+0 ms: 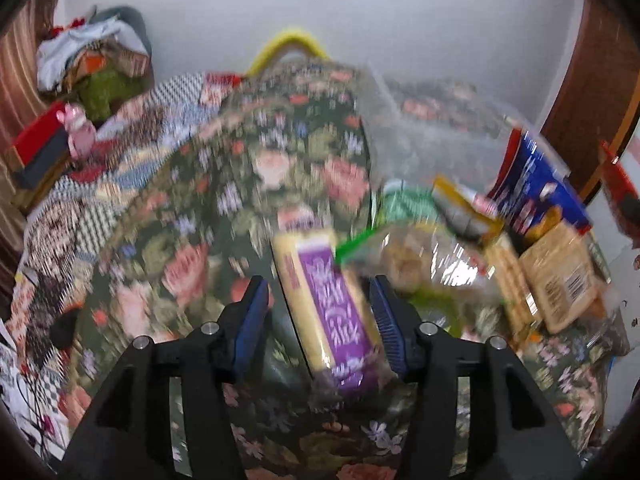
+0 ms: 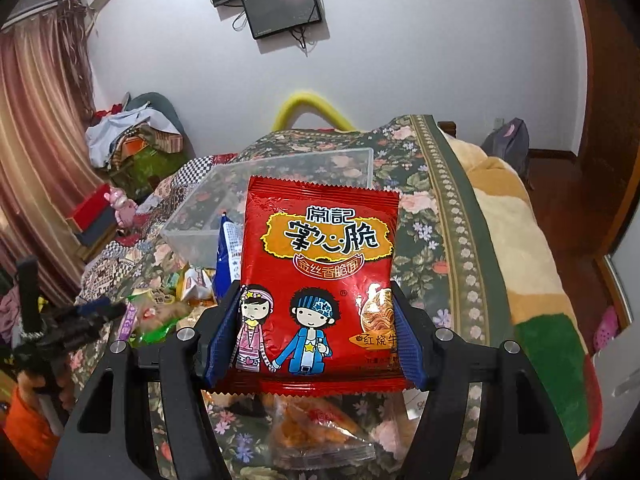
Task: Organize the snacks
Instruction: 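Carry purple roll and red bag into the clear box and open both tools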
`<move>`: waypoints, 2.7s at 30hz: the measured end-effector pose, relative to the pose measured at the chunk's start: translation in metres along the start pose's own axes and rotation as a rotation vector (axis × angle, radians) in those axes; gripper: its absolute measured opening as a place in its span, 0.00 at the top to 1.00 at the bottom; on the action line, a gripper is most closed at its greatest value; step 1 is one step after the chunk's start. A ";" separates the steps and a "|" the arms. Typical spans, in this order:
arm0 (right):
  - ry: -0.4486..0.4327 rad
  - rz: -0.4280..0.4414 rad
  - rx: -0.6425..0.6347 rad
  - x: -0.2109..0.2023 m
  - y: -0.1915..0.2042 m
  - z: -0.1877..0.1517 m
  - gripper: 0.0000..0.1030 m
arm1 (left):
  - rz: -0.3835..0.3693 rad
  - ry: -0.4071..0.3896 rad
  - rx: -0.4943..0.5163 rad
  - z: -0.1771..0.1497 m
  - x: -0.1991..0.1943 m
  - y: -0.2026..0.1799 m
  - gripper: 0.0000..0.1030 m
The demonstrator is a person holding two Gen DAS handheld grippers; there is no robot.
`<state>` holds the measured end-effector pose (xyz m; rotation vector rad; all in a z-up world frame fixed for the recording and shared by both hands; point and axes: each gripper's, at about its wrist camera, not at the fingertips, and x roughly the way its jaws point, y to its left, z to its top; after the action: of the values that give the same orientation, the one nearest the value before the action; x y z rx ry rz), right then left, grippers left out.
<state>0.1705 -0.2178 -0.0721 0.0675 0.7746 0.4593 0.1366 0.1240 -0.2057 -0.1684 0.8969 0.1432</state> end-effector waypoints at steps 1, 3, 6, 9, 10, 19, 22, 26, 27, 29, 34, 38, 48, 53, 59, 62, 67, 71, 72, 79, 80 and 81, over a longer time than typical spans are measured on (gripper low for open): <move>0.004 -0.002 0.002 0.001 -0.001 -0.001 0.38 | -0.007 0.024 -0.006 -0.004 0.008 0.000 0.48; 0.009 -0.008 0.003 0.001 -0.002 -0.001 0.38 | -0.027 0.023 -0.022 -0.008 0.016 0.000 0.48; 0.011 -0.012 0.014 0.001 -0.006 0.000 0.38 | -0.007 0.022 -0.007 -0.007 0.025 -0.002 0.49; 0.010 -0.014 0.022 -0.001 -0.008 0.000 0.38 | 0.020 -0.010 0.017 -0.004 0.029 -0.002 0.56; 0.009 -0.015 0.022 -0.002 -0.008 0.000 0.38 | 0.022 -0.011 0.010 -0.003 0.030 0.001 0.58; -0.006 -0.010 0.015 0.001 -0.006 0.008 0.38 | 0.047 -0.060 0.005 0.013 0.003 0.015 0.60; -0.025 -0.007 0.004 0.000 -0.004 0.015 0.38 | 0.034 -0.106 0.009 0.027 -0.013 0.014 0.60; -0.051 -0.003 -0.011 0.001 0.000 0.026 0.38 | 0.001 -0.169 0.018 0.052 -0.029 0.006 0.60; -0.058 -0.002 -0.014 0.002 0.002 0.029 0.38 | -0.012 -0.184 0.021 0.058 -0.033 0.003 0.60; -0.072 -0.001 -0.024 0.004 0.004 0.035 0.38 | -0.033 -0.213 0.031 0.072 -0.038 -0.006 0.60; -0.096 -0.013 -0.055 0.014 0.014 0.054 0.38 | -0.085 -0.250 0.065 0.101 -0.040 -0.029 0.60; -0.101 -0.030 -0.080 0.024 0.020 0.064 0.38 | -0.119 -0.255 0.092 0.118 -0.034 -0.048 0.60; 0.009 -0.048 -0.099 0.076 0.022 0.072 0.38 | -0.190 -0.159 0.087 0.154 0.017 -0.071 0.60; 0.107 -0.041 -0.117 0.105 0.022 0.075 0.38 | -0.221 -0.090 0.083 0.163 0.046 -0.075 0.60; 0.192 -0.030 -0.118 0.126 0.018 0.073 0.38 | -0.207 -0.032 0.129 0.165 0.071 -0.088 0.59; 0.217 -0.031 -0.122 0.130 0.018 0.072 0.38 | -0.189 -0.006 0.157 0.163 0.078 -0.093 0.59; 0.229 -0.066 -0.127 0.131 0.016 0.072 0.37 | -0.147 -0.020 0.175 0.161 0.074 -0.095 0.58; 0.199 -0.071 -0.130 0.116 0.016 0.076 0.37 | -0.155 -0.053 0.176 0.161 0.055 -0.092 0.58; 0.182 -0.074 -0.136 0.108 0.016 0.077 0.37 | -0.153 -0.069 0.180 0.160 0.047 -0.091 0.58; 0.090 -0.073 -0.140 0.054 0.008 0.081 0.36 | -0.159 -0.162 0.202 0.149 -0.013 -0.085 0.57; 0.080 -0.072 -0.133 0.046 0.006 0.081 0.36 | -0.162 -0.170 0.203 0.146 -0.021 -0.084 0.57; 0.069 -0.069 -0.123 0.036 0.003 0.080 0.36 | -0.165 -0.177 0.204 0.141 -0.029 -0.083 0.57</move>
<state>0.2466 -0.1911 -0.0381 -0.0900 0.8123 0.4451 0.2429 0.0709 -0.0895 -0.0382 0.7129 -0.0864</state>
